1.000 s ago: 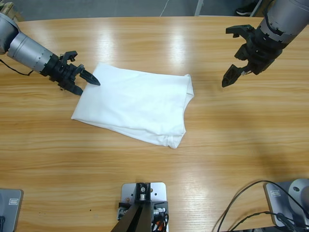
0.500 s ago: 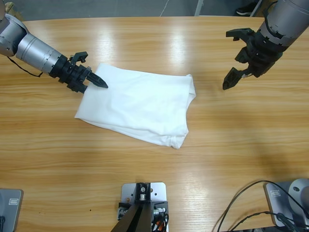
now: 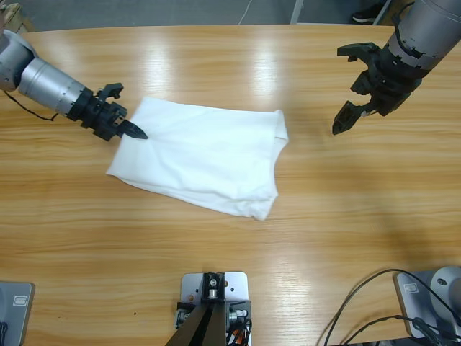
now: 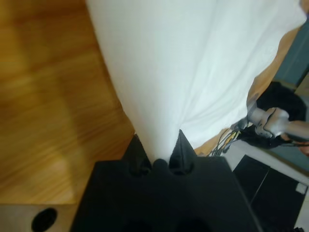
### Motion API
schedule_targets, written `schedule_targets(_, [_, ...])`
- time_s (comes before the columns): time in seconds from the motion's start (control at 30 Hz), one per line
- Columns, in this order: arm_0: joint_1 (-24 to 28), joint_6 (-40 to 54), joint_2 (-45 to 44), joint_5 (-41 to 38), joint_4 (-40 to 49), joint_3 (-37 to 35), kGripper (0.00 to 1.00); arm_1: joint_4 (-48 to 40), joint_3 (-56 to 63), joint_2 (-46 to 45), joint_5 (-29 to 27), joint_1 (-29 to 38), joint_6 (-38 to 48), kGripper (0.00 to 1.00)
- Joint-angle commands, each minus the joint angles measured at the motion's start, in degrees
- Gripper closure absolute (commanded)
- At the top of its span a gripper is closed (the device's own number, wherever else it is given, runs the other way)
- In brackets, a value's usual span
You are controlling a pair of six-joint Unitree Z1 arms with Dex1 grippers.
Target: Fold clothes
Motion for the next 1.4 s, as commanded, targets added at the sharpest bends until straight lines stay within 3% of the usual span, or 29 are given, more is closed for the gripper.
schedule_targets(0.03, [8.23, 1.61, -3.15, 1.66, -0.57, 2.16, 1.0, 0.01, 1.8, -0.95, -0.62, -0.73, -0.68, 0.009])
schedule_targets(0.17, [13.19, 3.25, -4.77, 3.14, 0.82, 2.16, 1.0, 0.1, 1.94, -1.21, -0.62, -0.73, -0.68, 0.009])
schedule_targets(0.37, [13.85, 3.74, -4.89, 3.95, 3.58, 0.25, 1.0, -0.16, 2.36, -1.12, -0.53, -0.73, -0.68, 0.009])
schedule_targets(0.83, [4.47, 4.43, -5.07, 3.84, 23.78, -17.15, 1.0, -0.34, 2.15, 0.72, 2.02, -0.71, -0.86, 0.009])
schedule_targets(1.2, [-5.06, 3.35, -3.33, 3.86, 26.49, -21.44, 1.0, -0.21, 2.26, 0.55, 2.57, -0.64, -1.04, 0.009])
schedule_targets(1.4, [-9.44, 2.3, -0.41, 3.86, 29.7, -28.12, 1.0, -0.16, 2.24, 0.63, 3.18, -0.64, -1.28, 0.009])
